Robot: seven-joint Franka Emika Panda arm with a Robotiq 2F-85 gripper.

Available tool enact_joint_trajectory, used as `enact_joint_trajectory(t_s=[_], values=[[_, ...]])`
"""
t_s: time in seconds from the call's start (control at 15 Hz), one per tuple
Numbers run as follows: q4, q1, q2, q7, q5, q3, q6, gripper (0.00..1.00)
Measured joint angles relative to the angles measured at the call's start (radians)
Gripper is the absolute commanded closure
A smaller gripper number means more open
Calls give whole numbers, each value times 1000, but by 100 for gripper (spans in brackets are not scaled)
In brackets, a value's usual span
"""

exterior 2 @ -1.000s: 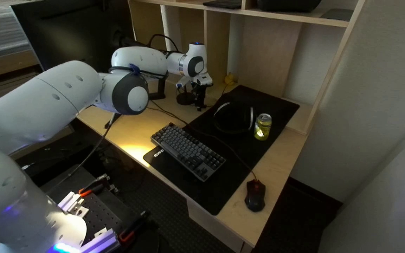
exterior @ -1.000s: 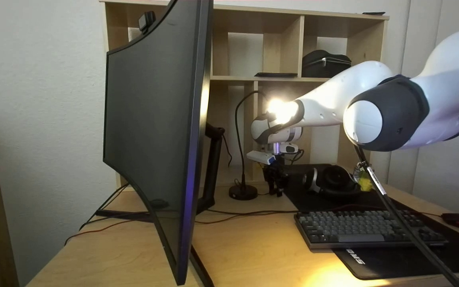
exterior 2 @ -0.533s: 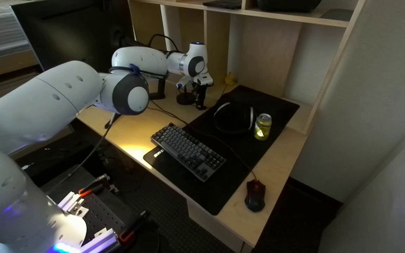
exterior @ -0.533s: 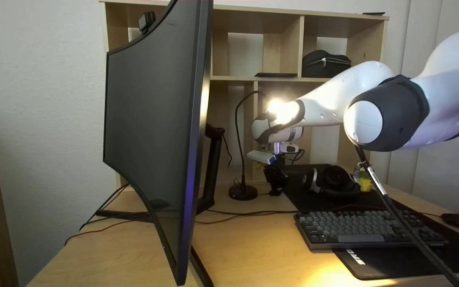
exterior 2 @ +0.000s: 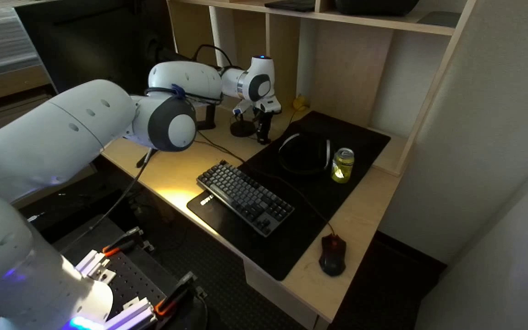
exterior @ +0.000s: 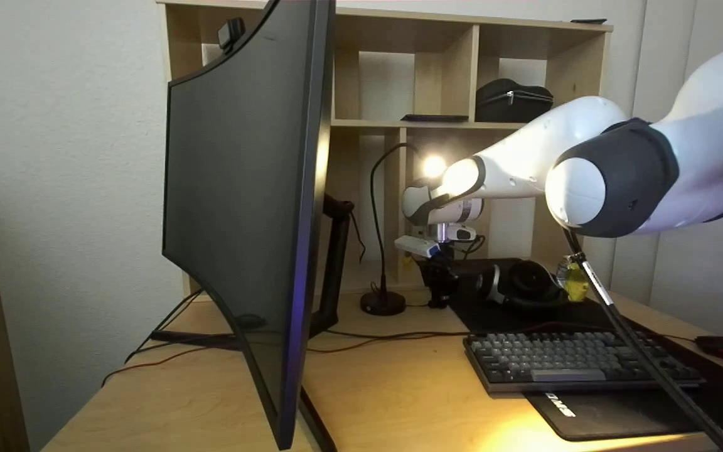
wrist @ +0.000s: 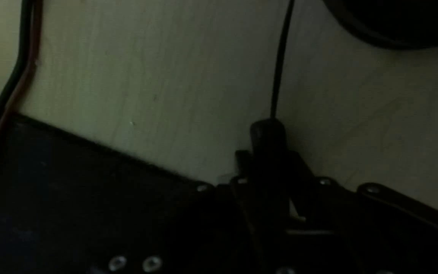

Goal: Turn off the lamp

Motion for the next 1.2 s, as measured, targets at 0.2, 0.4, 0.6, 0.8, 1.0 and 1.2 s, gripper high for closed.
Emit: enact_joint_trajectory(t_s=[0.2,0.4,0.6,0.8,1.0,1.2], values=[[0,-12,0,4,0,0,-2,19],[0,-13,0,4,-1,0,-1,45],[0,-10,0,4,-1,0,-1,6],[0,-6,0,3,-1,1,-1,0],[1,3,0,0,-1,9,0,0],[2,13,0,0,-1,24,1,0]])
